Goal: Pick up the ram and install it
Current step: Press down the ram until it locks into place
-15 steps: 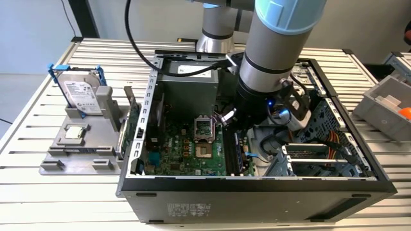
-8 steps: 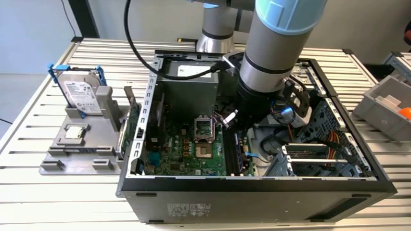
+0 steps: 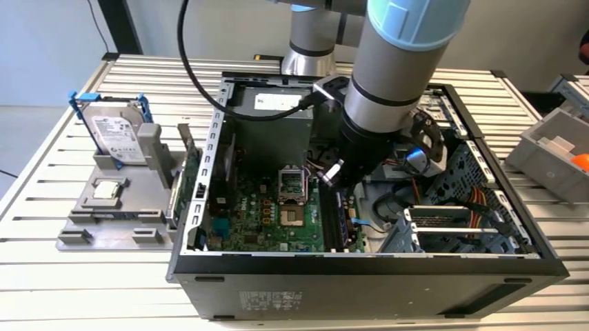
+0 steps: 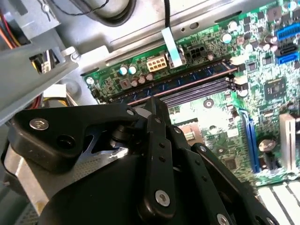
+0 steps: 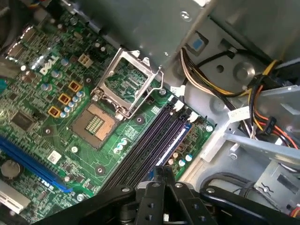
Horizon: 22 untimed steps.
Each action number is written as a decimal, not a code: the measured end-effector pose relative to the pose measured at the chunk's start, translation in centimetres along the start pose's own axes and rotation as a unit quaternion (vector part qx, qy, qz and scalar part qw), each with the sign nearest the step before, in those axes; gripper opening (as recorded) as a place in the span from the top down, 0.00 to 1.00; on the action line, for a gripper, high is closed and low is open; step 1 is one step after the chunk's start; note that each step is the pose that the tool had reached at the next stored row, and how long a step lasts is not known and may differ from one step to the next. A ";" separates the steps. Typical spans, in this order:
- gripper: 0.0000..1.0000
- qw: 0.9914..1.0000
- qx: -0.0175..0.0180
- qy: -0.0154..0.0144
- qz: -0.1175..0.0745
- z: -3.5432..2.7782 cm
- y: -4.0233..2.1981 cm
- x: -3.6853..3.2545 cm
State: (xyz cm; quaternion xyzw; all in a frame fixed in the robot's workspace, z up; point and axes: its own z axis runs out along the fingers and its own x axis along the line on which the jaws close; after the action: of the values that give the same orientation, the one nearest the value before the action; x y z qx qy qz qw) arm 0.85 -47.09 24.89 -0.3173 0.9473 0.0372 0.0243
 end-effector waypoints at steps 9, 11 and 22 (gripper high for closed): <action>1.00 0.997 -0.005 0.003 -0.076 0.02 -0.05 -0.07; 1.00 0.996 -0.006 0.004 -0.092 0.03 -0.06 -0.07; 1.00 0.983 -0.011 0.008 -0.181 0.05 -0.07 -0.09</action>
State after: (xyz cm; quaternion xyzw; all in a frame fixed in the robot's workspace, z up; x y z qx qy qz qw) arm 0.97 -47.09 24.85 -0.4844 0.8737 0.0400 0.0199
